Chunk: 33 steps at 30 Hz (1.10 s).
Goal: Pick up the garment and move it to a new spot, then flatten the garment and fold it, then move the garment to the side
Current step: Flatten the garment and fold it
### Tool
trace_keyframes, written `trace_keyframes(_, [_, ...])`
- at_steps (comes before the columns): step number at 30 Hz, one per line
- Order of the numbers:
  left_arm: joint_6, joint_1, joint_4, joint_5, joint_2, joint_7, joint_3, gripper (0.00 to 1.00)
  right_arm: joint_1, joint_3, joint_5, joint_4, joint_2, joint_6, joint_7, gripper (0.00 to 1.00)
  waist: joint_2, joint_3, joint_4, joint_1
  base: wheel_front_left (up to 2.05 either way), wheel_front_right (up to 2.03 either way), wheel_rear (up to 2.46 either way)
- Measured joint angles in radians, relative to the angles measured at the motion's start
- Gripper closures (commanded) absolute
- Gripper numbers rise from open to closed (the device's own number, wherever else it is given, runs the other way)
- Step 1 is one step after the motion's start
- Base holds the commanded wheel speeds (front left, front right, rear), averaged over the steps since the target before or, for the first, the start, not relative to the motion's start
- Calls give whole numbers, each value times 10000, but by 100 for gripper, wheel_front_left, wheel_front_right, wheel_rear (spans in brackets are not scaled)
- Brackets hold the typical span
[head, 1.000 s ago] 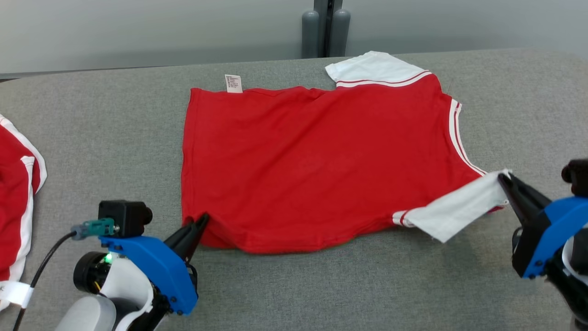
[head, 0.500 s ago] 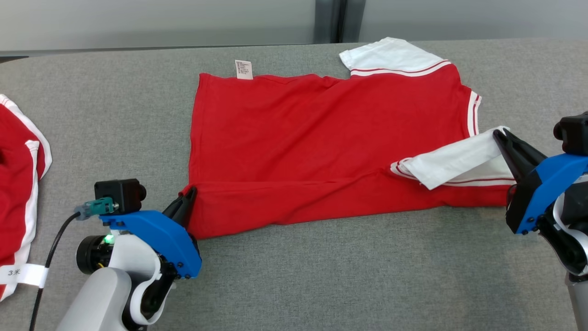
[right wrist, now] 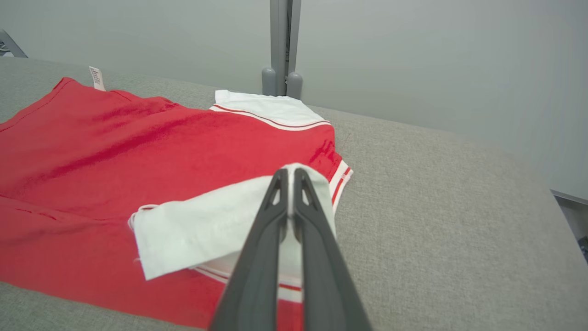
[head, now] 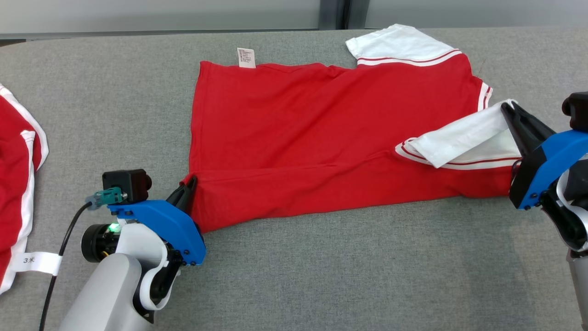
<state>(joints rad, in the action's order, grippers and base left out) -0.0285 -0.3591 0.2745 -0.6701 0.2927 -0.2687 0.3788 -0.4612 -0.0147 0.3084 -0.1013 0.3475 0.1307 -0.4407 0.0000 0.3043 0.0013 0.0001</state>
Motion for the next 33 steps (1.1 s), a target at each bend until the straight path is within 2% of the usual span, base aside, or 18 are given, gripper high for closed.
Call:
trace_keyframes(2, [25, -42, 136, 25, -33, 73, 38, 100, -81, -21, -21, -125, -17, 0, 59, 100, 0, 17, 18, 0, 0, 0, 0])
trace_keyframes(3, [29, -88, 192, 25, -54, 104, 48, 100, -101, -35, -44, -188, -33, 0, 123, 78, 0, 24, 28, 0, 0, 0, 0])
trace_keyframes(4, [35, -136, 221, 27, -75, 176, 58, 92, -118, -36, -75, -224, -56, 0, 178, 0, 0, 31, 38, 0, 0, 0, 0])
trace_keyframes(5, [46, -178, 259, 29, -88, 247, 61, 54, -156, -31, -82, -272, -84, 0, 295, 0, 0, 37, 48, 0, 0, 0, 0])
trace_keyframes(6, [84, -212, 314, 29, -100, 257, 79, 0, -231, 0, -84, -324, -140, 0, 458, 0, 0, 40, 57, 0, 0, 0, 0])
trace_keyframes(15, [63, -314, 566, 201, -165, 920, 102, 0, -442, -35, -136, -525, -255, 0, 1429, 0, 0, -230, 139, -1, 0, 0, 0])
trace_keyframes(20, [-21, 81, 282, 669, -84, 1831, 198, 0, 349, 731, -171, -529, -428, 0, 782, 0, 0, -555, 159, -1, 0, 0, 0])
trace_keyframes(28, [-27, 789, 506, 1329, -159, 2619, 886, 0, 1834, 2213, -629, -479, -1471, 0, 738, 0, 0, -651, 149, -3, 0, 0, 0])
trace_keyframes(33, [-322, 752, 1300, 1661, -268, 2798, 1070, 0, 1893, 2773, -1114, -1014, -2230, 0, 1103, 0, 0, -450, 91, -2, 0, 0, 0])
